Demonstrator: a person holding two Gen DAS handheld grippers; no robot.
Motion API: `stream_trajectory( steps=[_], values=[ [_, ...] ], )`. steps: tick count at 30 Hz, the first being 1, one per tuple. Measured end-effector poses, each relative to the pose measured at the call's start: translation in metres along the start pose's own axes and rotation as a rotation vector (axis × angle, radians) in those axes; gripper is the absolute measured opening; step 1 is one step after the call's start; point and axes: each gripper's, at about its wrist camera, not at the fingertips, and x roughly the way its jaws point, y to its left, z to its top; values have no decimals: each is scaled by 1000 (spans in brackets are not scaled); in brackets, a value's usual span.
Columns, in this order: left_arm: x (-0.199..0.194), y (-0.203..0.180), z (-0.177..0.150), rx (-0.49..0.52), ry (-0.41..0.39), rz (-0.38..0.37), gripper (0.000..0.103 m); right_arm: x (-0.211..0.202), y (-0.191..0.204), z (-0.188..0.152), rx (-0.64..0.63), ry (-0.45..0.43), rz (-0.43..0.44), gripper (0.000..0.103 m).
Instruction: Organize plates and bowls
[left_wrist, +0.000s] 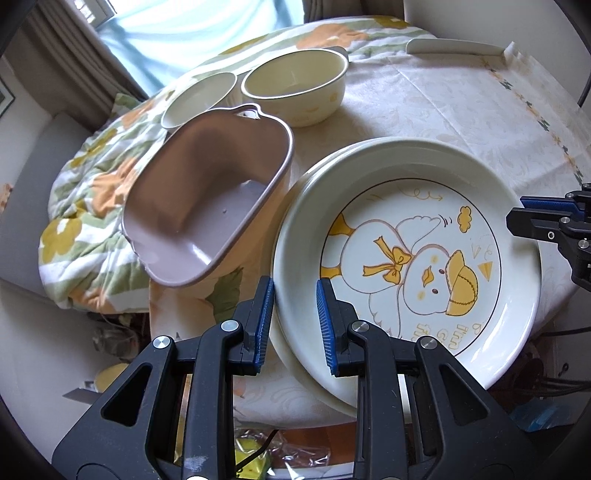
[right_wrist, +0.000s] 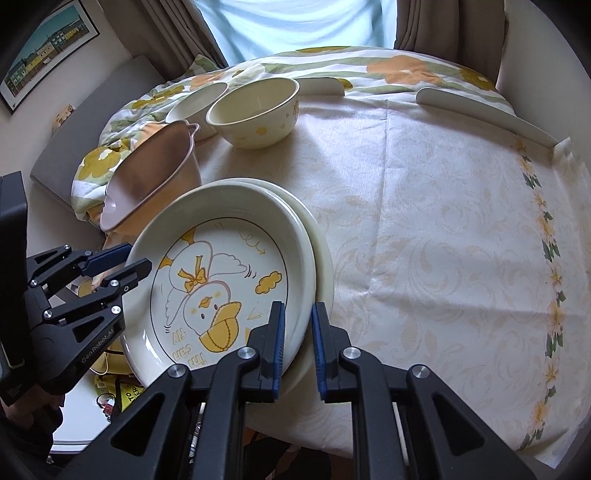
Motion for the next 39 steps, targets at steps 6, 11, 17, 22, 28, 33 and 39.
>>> stream_trajectory(
  steps=[6,11,17,22,28,33,39],
  values=[
    [-1,3,1,-18,11,-15,21,0,1,0,3,1,1,13],
    [-27,15,9,-65,-38,-6,22,-22,0,9,15,-43,54,13],
    [-71,61,20,-241,-144,17,61,-59,4,37,-37,-139,131,54],
    [-94,95,18,-359,-223,58,103,-77,10,58,-106,-204,174,90],
    [-76,133,2,-565,-132,-18,103,-64,30,92,-230,-162,192,90],
    [-48,151,-19,-733,-79,-86,102,-20,54,124,-294,-62,233,90],
    [0,164,-20,-805,-19,-152,102,50,76,145,-292,63,292,86]
  ],
)
